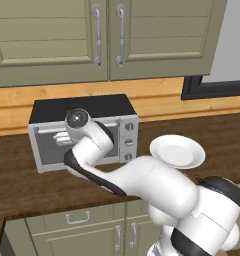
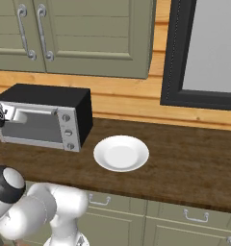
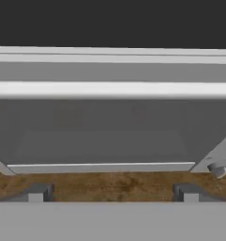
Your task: Pick up the kebab skewer and baguette bread, and place them inside the toaster oven. Close the toaster oven door and start by setting the timer.
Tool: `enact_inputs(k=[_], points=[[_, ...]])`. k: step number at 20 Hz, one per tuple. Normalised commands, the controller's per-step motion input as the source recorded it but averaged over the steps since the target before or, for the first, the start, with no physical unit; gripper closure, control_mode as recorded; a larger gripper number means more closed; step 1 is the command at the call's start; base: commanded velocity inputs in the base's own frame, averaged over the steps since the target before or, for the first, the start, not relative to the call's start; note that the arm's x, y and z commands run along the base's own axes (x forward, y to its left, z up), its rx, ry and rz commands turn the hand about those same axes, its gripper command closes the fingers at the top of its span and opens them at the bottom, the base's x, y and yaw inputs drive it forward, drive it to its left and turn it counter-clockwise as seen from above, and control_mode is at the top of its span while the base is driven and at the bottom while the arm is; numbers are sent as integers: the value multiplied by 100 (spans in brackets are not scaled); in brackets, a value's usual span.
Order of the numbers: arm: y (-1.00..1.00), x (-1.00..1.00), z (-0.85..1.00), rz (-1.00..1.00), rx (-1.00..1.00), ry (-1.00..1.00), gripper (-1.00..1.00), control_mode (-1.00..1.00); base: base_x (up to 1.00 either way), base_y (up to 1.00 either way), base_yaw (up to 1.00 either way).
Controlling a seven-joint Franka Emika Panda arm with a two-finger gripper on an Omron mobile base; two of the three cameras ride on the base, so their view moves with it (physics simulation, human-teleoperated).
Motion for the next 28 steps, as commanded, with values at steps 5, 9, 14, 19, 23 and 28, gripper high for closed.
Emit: enact_inputs(k=[5, 9, 14, 19, 23, 28], points=[[-71, -16, 0, 0, 0, 0, -100, -100, 0, 0, 0], [-76, -21, -11, 0, -5, 0, -100, -100, 0, 0, 0], [-55, -18, -27, -4, 0, 0, -100, -100, 0, 0, 0], [-40, -14, -51, -7, 4, 0, -100, -100, 0, 0, 0], [-37, -1, -23, -5, 5, 0, -100, -100, 0, 0, 0], [-36, 2, 0, -7, 17, 0, -100, -100, 0, 0, 0]])
